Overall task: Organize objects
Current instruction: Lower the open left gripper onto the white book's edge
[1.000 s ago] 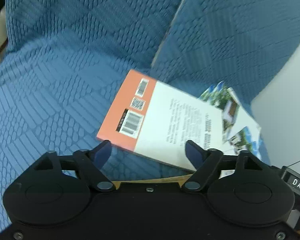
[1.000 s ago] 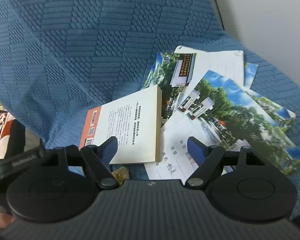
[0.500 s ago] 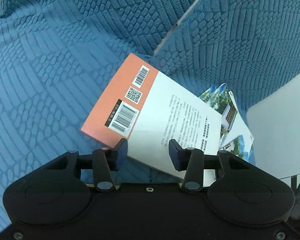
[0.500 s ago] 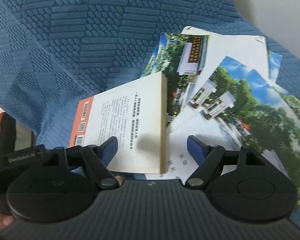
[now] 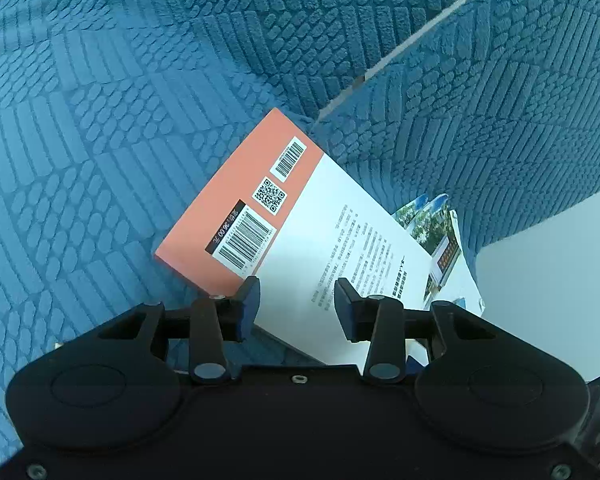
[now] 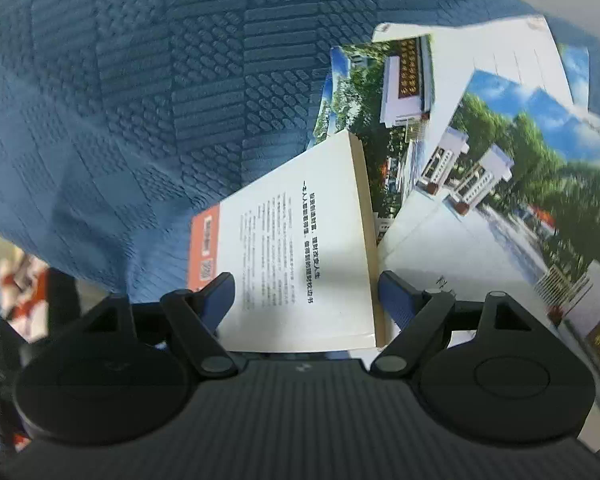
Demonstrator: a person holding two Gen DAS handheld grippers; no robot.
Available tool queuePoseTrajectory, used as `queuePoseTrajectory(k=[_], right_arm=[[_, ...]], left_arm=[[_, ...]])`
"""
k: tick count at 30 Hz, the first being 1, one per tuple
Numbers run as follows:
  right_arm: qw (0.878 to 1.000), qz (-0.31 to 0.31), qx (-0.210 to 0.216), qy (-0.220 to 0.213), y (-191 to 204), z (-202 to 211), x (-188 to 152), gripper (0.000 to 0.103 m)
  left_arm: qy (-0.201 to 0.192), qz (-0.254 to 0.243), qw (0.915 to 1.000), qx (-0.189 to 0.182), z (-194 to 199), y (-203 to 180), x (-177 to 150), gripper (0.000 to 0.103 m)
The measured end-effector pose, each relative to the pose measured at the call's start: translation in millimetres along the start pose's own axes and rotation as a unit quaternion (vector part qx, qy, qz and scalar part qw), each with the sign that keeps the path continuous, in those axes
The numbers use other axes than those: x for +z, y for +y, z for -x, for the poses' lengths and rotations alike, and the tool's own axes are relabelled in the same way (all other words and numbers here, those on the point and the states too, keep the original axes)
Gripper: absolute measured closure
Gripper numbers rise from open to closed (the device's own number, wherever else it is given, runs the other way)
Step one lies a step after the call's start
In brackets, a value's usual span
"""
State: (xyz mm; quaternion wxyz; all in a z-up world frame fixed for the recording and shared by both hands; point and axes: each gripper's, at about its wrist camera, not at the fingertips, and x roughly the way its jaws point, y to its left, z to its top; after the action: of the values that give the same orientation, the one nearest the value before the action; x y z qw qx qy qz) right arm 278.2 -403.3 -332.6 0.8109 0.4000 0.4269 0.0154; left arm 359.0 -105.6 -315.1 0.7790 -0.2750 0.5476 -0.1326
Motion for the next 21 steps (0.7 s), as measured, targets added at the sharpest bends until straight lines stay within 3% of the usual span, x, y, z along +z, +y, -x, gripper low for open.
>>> queuePoseTrajectory(k=[8, 21], right_arm=[[0.995, -0.067, 0.068, 0.001, -15, 4, 5, 0.021], [0.984, -0.119, 0.131, 0.003, -12, 1, 5, 0.021]], left_arm=[[0.007, 0.047, 0.9986, -0.025, 10, 16, 7, 0.055], [0.033, 0.11, 0.9925, -0.042, -2, 34, -9, 0.055]])
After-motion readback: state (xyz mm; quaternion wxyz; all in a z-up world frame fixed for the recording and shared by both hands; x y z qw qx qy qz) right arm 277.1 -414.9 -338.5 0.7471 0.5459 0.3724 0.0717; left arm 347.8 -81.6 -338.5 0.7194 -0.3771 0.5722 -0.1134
